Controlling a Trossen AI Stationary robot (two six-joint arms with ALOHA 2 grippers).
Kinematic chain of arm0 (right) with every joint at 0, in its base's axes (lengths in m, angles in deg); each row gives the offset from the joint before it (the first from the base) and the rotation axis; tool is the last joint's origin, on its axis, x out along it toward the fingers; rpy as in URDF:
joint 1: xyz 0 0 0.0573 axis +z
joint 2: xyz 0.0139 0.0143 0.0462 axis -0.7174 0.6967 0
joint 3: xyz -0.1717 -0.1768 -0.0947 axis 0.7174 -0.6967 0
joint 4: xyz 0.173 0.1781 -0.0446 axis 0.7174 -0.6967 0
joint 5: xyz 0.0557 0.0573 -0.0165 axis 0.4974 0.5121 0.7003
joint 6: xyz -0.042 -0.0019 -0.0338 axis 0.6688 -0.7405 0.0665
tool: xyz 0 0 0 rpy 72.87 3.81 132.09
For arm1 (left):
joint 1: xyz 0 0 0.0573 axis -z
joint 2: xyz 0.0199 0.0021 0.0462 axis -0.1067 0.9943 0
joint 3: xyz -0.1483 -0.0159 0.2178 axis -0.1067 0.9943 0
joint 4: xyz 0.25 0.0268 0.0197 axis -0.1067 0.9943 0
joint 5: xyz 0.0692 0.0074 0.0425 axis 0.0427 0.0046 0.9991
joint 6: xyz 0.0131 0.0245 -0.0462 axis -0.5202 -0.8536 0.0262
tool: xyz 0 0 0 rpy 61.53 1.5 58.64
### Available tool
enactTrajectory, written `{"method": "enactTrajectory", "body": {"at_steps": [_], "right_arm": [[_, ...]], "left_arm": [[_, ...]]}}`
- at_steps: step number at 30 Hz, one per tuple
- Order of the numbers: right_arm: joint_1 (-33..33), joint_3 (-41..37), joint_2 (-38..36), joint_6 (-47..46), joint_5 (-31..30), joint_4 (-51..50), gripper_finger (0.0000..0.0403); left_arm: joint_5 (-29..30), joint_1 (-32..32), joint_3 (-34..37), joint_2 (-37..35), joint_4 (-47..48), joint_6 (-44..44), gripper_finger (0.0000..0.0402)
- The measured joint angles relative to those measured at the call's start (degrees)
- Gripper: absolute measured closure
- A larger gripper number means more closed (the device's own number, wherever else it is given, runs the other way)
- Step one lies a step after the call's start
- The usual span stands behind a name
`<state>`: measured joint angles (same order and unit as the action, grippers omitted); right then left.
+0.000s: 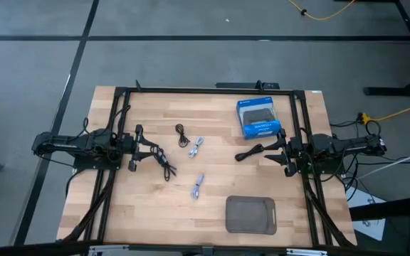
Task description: Pick and place USB-C Cables
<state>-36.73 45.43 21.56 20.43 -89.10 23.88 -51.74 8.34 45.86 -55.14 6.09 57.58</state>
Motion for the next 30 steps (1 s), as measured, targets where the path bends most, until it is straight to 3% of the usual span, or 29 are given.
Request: {"method": "enactTrajectory", "body": {"at_steps": [10,19,23,30], "right_arm": [[0.0,0.0,0.0,0.0,0.0,0.0,0.0257],[0.0,0.0,0.0,-7.7,-0.5,7.3,0.0257],[0.0,0.0,0.0,-7.0,-1.0,13.4,0.0257],[0.0,0.0,2.3,1.4,-10.0,32.0,0.0257]], "left_arm": [[0.0,0.0,0.0,0.0,-0.3,-0.1,0.0264],[-2.7,0.1,0.1,0.0,-12.4,13.7,0.0264],[1.3,0.1,0.1,0.0,-16.0,13.9,0.0264],[10.1,0.1,0.1,0.0,-16.8,13.6,0.0264]]}}
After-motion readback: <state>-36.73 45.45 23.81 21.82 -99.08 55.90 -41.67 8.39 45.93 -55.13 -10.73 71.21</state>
